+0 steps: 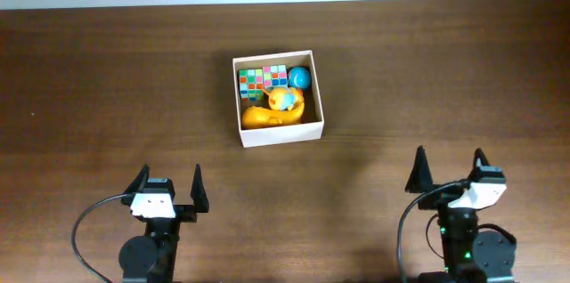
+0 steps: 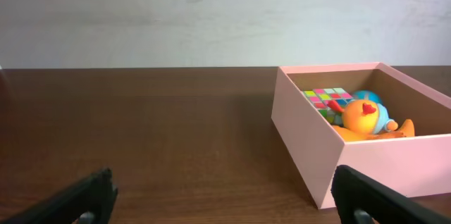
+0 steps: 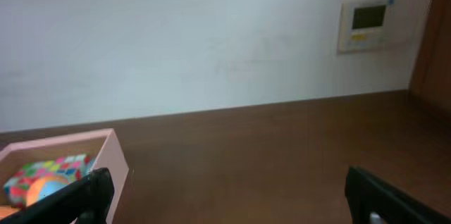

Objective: Pack container

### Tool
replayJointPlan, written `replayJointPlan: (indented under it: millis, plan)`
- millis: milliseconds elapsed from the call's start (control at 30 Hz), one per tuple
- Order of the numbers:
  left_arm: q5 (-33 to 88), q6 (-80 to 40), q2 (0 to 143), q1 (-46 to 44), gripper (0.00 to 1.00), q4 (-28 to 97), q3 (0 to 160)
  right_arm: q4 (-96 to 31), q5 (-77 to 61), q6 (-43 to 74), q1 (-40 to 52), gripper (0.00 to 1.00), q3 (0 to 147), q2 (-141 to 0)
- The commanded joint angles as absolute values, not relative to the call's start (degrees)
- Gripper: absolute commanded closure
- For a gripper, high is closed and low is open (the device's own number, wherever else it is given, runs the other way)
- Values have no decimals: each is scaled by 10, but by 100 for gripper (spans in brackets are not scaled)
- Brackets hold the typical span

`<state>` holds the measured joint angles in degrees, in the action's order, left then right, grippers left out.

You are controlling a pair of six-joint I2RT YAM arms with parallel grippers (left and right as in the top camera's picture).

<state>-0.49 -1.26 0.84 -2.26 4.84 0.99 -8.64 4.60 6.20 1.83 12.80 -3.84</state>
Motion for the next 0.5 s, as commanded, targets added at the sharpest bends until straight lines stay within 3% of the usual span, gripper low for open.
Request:
replayJointPlan:
  millis: [0, 467]
  plan:
    - [-9, -4, 3, -19, 1, 47, 5, -79, 32, 63, 14, 1, 97, -4]
    - [-9, -4, 3, -19, 1, 47, 5, -75, 16, 63, 15, 1, 17, -2]
